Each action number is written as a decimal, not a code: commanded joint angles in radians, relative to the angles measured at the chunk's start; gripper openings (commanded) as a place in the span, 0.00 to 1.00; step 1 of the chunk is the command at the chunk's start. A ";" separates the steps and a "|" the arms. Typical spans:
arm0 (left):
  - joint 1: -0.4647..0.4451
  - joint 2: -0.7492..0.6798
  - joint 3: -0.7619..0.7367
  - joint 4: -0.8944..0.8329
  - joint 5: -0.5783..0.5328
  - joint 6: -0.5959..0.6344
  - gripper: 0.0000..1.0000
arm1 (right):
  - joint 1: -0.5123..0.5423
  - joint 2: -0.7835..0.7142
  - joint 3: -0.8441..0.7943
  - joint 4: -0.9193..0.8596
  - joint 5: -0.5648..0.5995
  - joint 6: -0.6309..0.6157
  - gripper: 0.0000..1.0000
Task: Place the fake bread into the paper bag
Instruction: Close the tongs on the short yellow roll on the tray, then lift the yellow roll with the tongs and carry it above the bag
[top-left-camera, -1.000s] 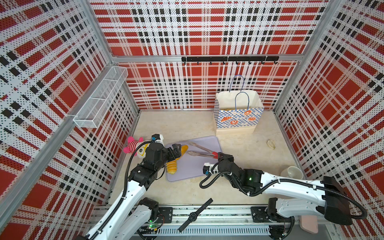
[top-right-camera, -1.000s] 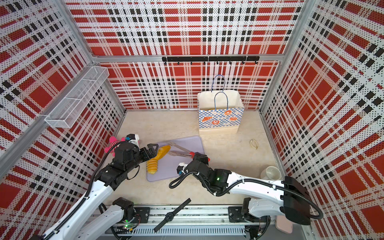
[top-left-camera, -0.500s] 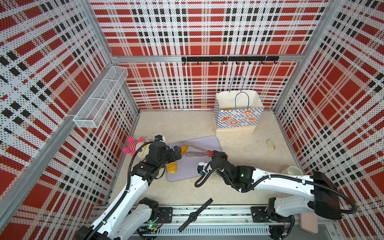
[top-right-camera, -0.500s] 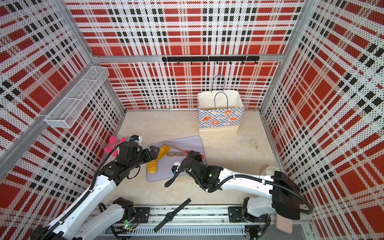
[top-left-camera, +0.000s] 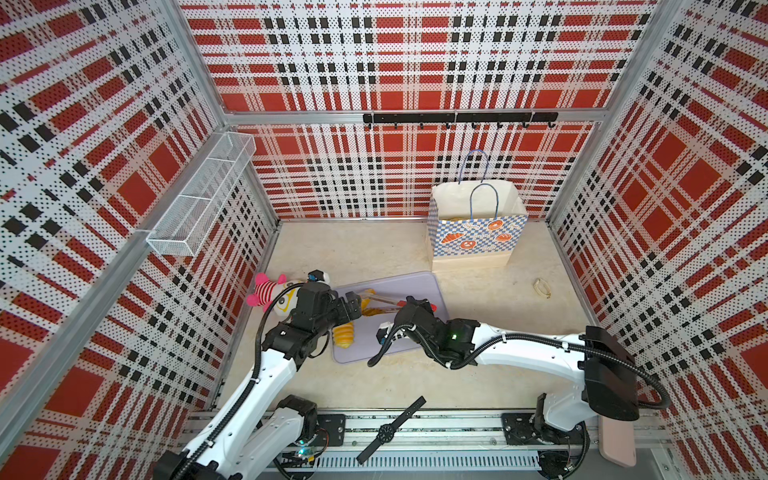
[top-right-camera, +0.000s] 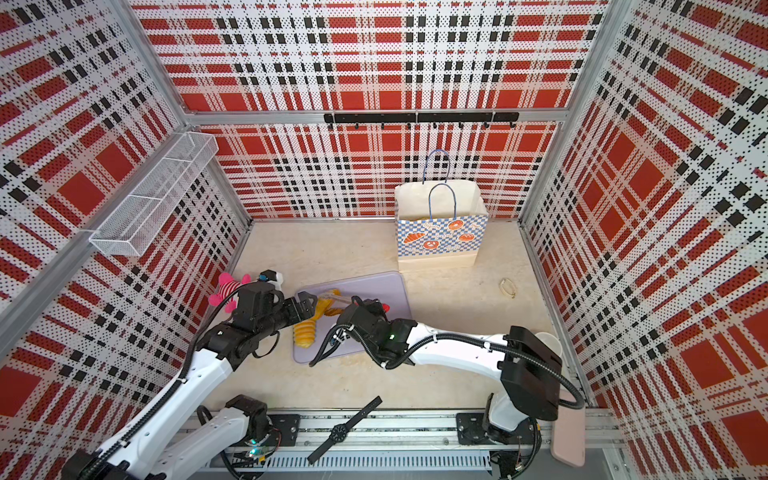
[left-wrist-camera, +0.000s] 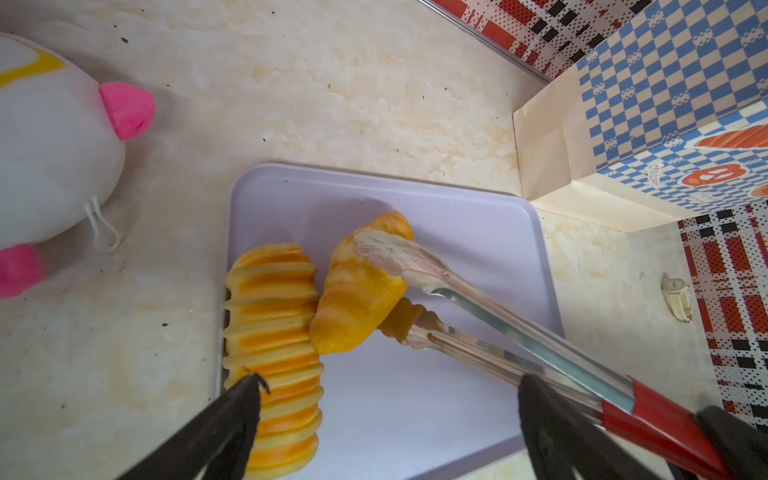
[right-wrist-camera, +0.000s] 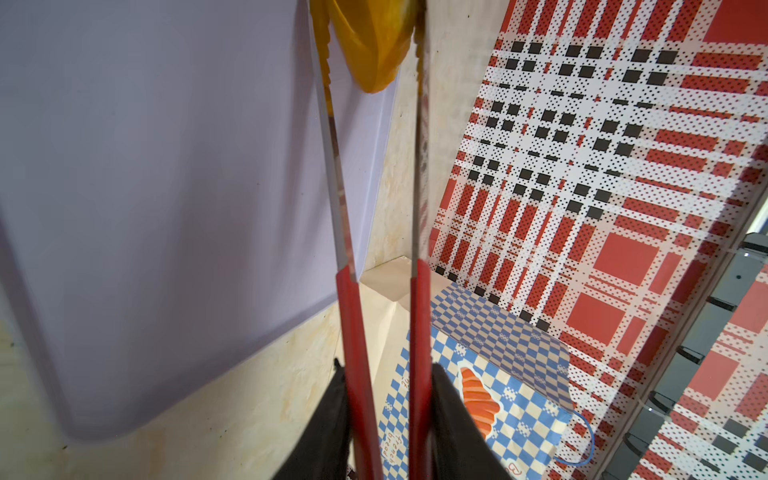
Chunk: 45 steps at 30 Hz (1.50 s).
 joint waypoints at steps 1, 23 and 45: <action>0.007 -0.005 0.014 0.004 -0.008 0.015 0.98 | -0.003 0.011 0.041 -0.024 0.005 0.005 0.24; -0.045 -0.256 -0.153 0.481 0.085 -0.095 0.98 | -0.103 -0.596 -0.359 0.528 0.123 0.478 0.18; -0.383 0.009 -0.373 1.203 -0.133 0.168 0.98 | -0.411 -0.495 -0.325 0.377 0.062 1.057 0.20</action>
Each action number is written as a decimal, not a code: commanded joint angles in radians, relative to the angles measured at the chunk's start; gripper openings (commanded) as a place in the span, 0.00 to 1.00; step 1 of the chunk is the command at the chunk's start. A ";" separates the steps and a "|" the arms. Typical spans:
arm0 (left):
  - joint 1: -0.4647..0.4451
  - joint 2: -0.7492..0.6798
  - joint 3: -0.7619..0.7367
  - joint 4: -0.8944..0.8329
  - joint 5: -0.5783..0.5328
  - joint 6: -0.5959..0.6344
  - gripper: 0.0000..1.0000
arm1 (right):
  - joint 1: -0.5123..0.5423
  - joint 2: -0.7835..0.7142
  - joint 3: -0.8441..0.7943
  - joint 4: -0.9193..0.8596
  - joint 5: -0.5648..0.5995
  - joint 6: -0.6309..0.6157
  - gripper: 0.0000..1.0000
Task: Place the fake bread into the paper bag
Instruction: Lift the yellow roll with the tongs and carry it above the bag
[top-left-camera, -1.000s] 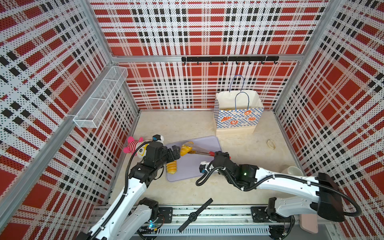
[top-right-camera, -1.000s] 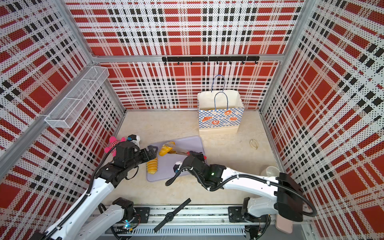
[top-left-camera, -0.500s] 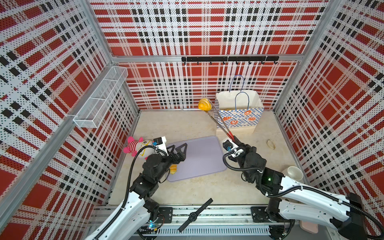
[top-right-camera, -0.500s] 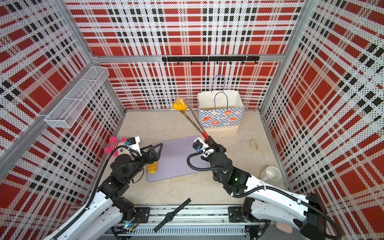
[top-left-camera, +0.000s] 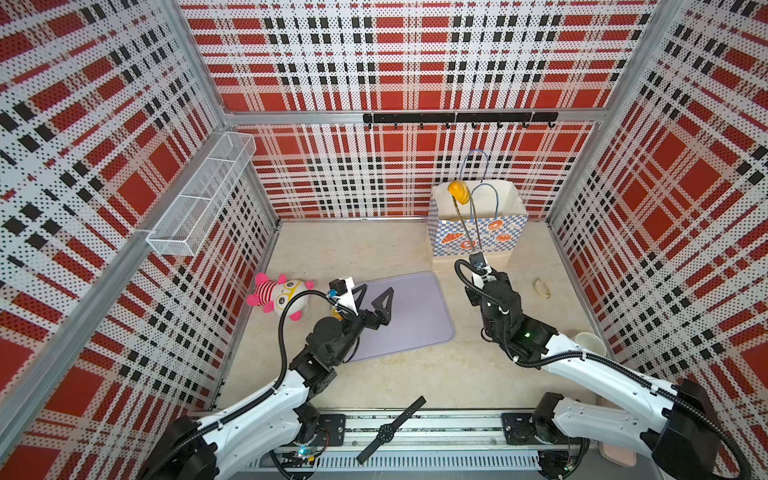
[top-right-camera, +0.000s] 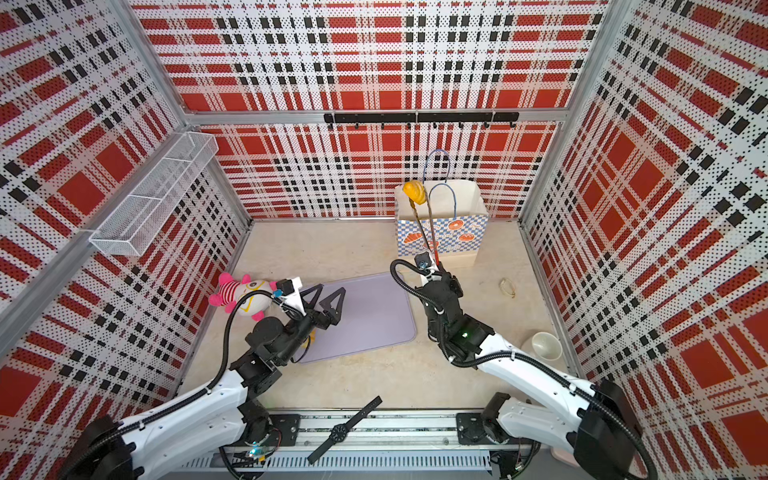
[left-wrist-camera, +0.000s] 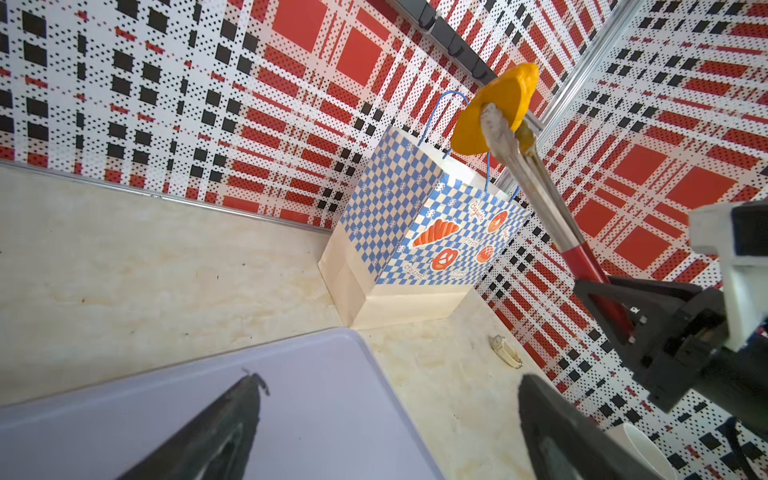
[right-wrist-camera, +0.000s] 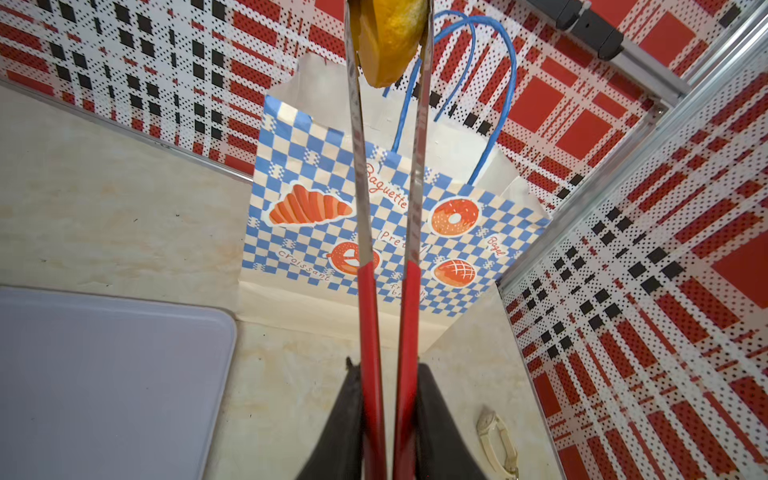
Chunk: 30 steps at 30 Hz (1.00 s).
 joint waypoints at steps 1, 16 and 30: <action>-0.006 0.015 0.003 0.090 0.052 0.054 0.98 | -0.028 -0.001 0.048 -0.030 -0.073 0.114 0.20; 0.049 0.013 -0.017 0.040 0.076 0.069 0.98 | -0.085 0.027 0.063 -0.104 -0.201 0.172 0.26; 0.053 0.030 -0.015 0.049 0.090 0.063 0.98 | -0.088 0.024 0.065 -0.111 -0.199 0.166 0.38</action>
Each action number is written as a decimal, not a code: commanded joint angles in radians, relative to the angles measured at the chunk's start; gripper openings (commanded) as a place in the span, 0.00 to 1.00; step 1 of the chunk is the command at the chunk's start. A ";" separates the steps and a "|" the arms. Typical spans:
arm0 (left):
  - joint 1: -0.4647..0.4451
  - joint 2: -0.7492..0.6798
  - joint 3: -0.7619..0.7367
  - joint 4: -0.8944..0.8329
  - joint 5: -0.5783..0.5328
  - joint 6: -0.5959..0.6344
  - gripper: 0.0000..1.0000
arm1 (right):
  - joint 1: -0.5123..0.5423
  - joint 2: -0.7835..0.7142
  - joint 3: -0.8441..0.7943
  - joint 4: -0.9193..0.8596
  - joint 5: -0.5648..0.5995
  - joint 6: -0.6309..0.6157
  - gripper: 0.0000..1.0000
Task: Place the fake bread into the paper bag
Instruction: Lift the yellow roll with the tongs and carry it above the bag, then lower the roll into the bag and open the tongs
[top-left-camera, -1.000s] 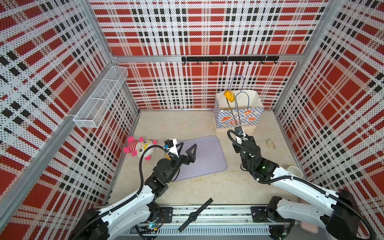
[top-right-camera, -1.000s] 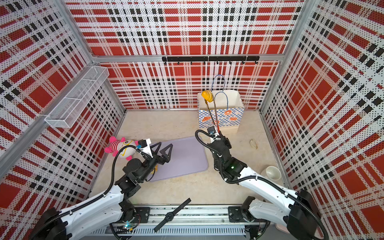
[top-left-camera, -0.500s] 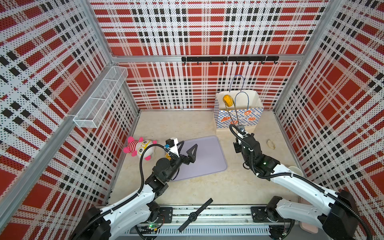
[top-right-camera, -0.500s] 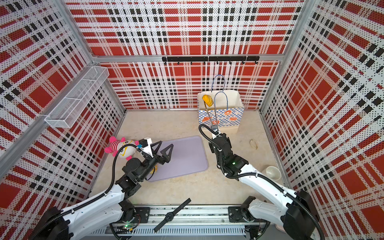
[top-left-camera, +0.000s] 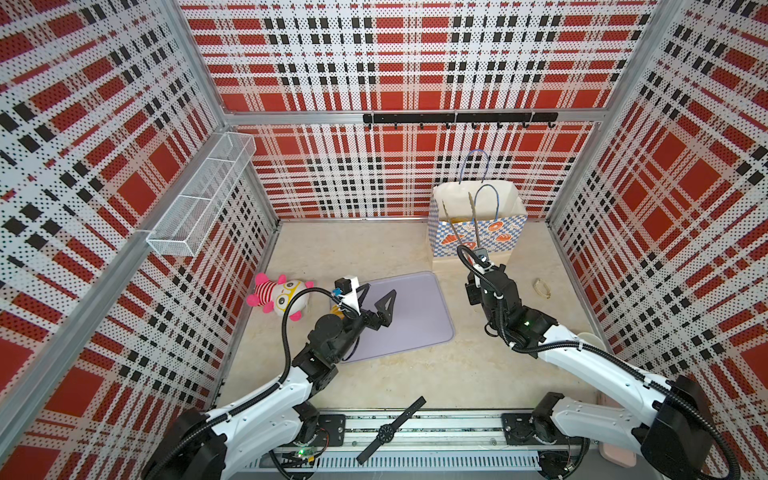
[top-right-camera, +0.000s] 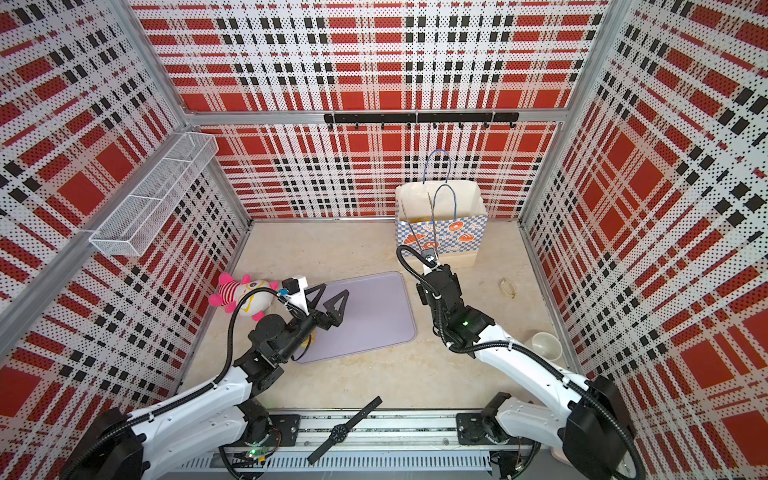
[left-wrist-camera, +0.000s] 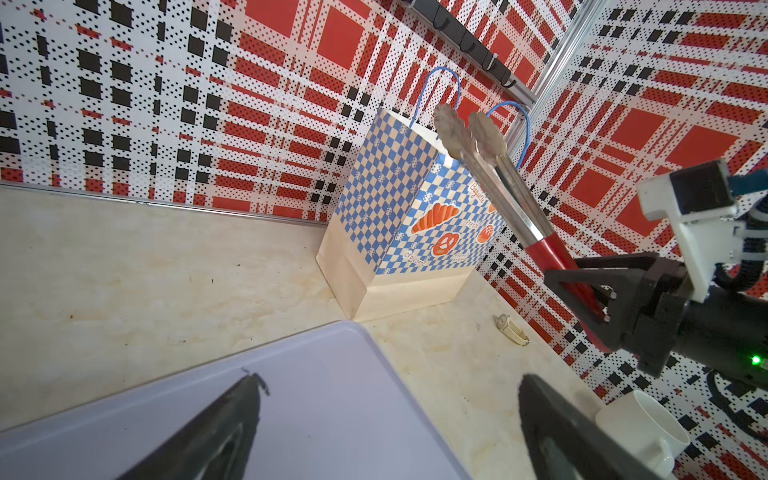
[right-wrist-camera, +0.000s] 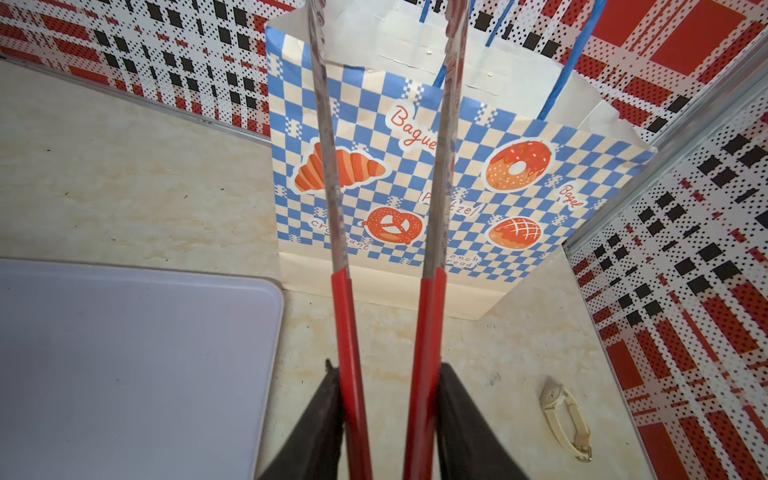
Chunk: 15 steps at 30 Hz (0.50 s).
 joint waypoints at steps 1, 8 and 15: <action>0.006 -0.009 -0.009 0.024 0.011 0.012 0.98 | -0.005 -0.029 0.013 0.031 -0.005 0.000 0.39; 0.007 0.005 -0.003 0.024 0.018 0.008 0.98 | -0.005 -0.089 -0.020 0.072 -0.040 -0.004 0.39; 0.009 -0.002 -0.006 0.023 0.017 0.004 0.98 | -0.005 -0.160 -0.071 0.139 -0.122 -0.017 0.38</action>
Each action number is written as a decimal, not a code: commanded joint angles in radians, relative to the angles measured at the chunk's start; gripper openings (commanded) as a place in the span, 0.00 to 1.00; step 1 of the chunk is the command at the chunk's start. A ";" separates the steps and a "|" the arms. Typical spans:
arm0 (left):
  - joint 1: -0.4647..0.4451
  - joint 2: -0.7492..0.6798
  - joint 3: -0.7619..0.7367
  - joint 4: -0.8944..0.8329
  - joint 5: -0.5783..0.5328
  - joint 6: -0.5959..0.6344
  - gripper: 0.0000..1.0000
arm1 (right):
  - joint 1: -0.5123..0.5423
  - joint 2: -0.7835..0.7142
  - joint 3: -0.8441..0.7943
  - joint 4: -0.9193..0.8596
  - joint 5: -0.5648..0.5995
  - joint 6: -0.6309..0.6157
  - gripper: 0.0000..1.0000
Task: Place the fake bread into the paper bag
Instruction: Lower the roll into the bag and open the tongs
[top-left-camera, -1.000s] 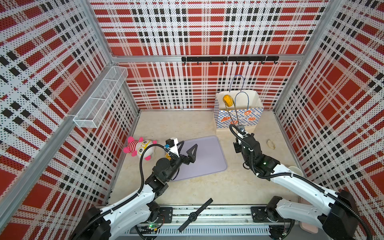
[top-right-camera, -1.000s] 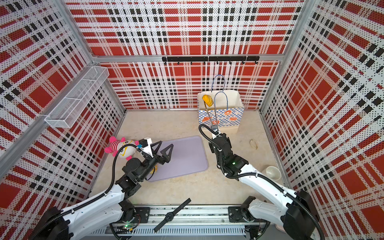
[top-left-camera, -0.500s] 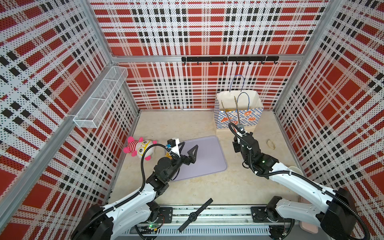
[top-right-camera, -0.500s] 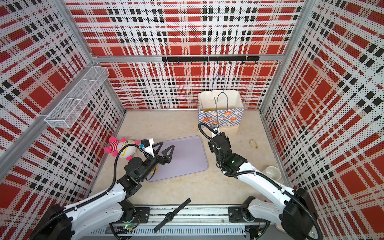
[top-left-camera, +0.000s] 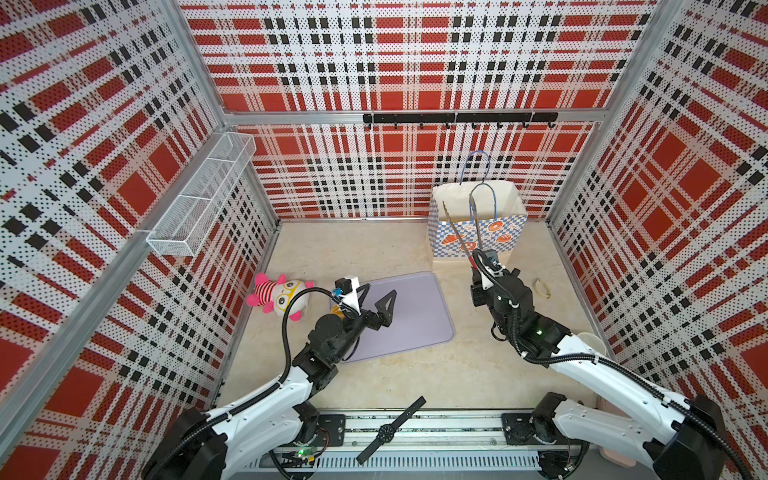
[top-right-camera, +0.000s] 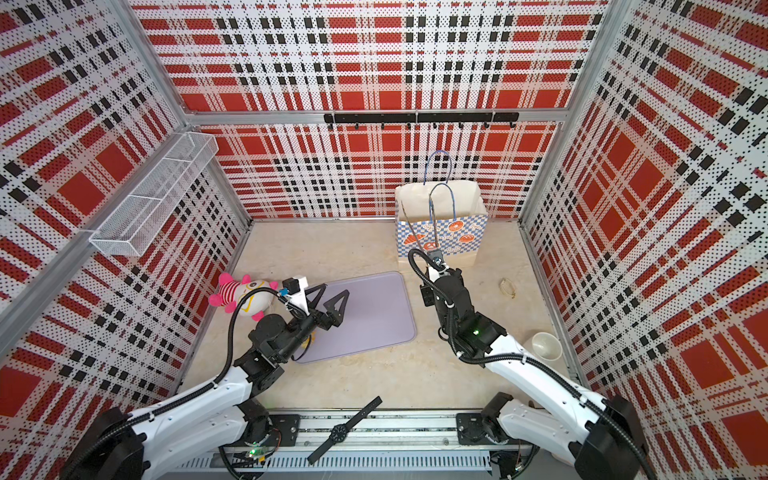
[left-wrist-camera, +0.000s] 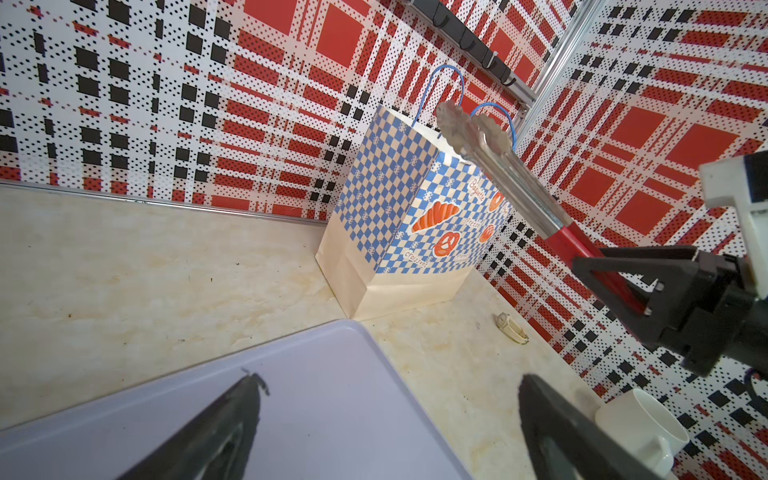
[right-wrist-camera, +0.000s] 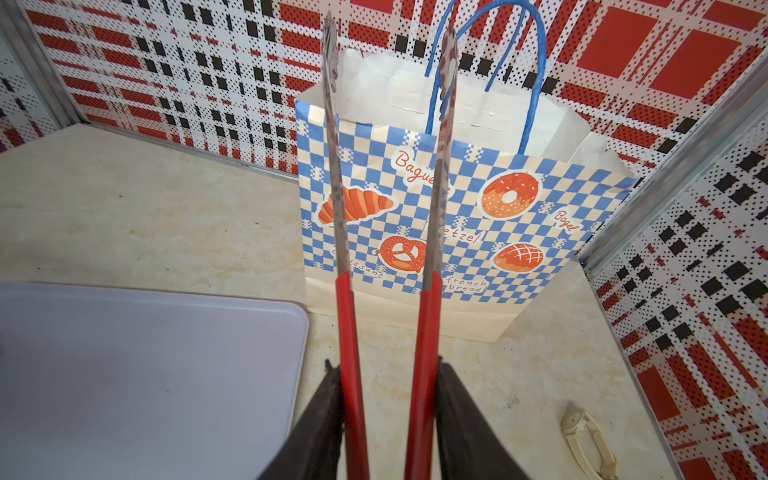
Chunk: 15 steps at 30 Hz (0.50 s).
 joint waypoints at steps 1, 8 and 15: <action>0.009 -0.007 -0.006 0.023 0.012 0.003 0.98 | -0.005 -0.043 -0.020 0.087 -0.051 -0.013 0.38; 0.011 -0.031 -0.013 0.020 0.012 -0.003 0.98 | -0.005 -0.088 -0.054 0.124 -0.097 -0.018 0.35; 0.014 -0.050 -0.018 0.015 0.012 -0.014 0.98 | -0.005 -0.155 -0.094 0.164 -0.176 -0.019 0.33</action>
